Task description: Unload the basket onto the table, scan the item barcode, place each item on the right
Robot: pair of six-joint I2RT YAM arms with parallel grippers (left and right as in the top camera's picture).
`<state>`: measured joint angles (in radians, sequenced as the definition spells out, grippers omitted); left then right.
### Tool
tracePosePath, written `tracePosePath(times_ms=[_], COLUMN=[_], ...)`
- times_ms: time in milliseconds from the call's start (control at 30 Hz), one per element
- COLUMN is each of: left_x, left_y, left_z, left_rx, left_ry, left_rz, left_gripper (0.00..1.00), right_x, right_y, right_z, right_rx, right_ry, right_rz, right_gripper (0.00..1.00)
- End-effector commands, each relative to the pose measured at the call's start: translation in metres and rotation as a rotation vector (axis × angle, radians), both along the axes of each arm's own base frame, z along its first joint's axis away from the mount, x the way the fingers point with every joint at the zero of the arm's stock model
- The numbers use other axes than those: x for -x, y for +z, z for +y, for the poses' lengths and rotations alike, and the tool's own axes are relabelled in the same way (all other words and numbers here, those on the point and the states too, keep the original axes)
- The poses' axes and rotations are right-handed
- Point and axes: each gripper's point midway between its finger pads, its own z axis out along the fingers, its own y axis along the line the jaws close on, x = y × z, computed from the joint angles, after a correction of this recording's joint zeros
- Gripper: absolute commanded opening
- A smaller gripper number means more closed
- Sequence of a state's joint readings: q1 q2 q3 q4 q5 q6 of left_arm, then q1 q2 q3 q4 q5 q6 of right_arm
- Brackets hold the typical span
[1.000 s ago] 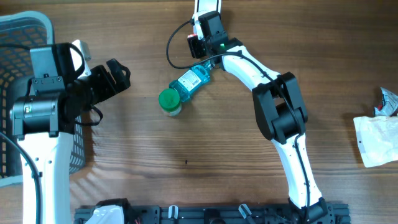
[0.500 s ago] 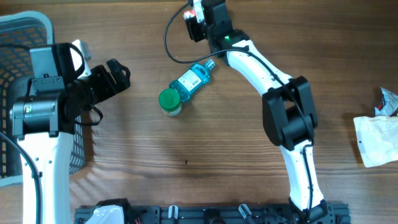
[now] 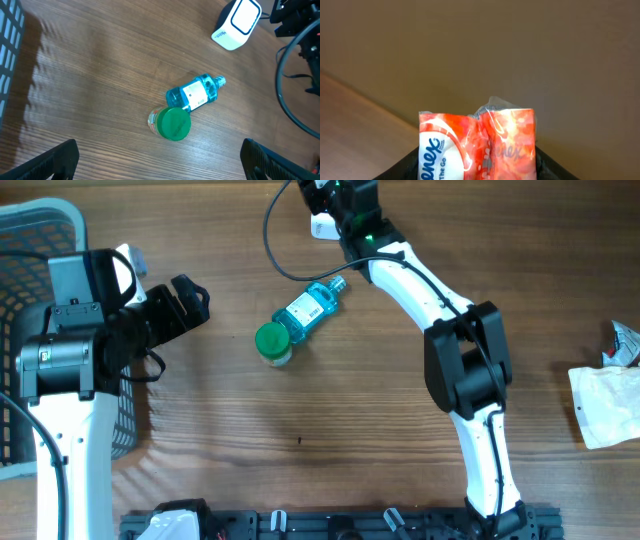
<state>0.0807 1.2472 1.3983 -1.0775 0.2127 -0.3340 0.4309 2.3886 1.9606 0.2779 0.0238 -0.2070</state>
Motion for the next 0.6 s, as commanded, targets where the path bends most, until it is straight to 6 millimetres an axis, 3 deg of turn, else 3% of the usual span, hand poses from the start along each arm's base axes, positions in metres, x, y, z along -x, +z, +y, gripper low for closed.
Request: tracePosePath(times_ms=[0,133,267,567], left_x=[-0.001,-0.001,-0.001,-0.001], left_y=[0.006,0.006,0.006,0.006], left_z=[0.003,0.003,0.003,0.003], left_rx=[-0.013,-0.013,-0.013,-0.013], left_ry=[0.0,0.0,0.0,0.0], left_rz=[-0.019,-0.019,-0.019,-0.019], left_gripper=[1.0,1.0,1.0,1.0], right_x=[-0.022,-0.031,-0.031,-0.027], right_y=[-0.04,-0.059,-0.072,-0.073], right_z=[-0.025,-0.035,-0.03,-0.016], right_rx=[-0.043,-0.097,-0.097,-0.133], right_ry=[-0.059,-0.081,-0.063,-0.033], right_rz=[0.03,0.035,0.042,0.043], right_gripper=[0.57,0.58,0.59,0.59])
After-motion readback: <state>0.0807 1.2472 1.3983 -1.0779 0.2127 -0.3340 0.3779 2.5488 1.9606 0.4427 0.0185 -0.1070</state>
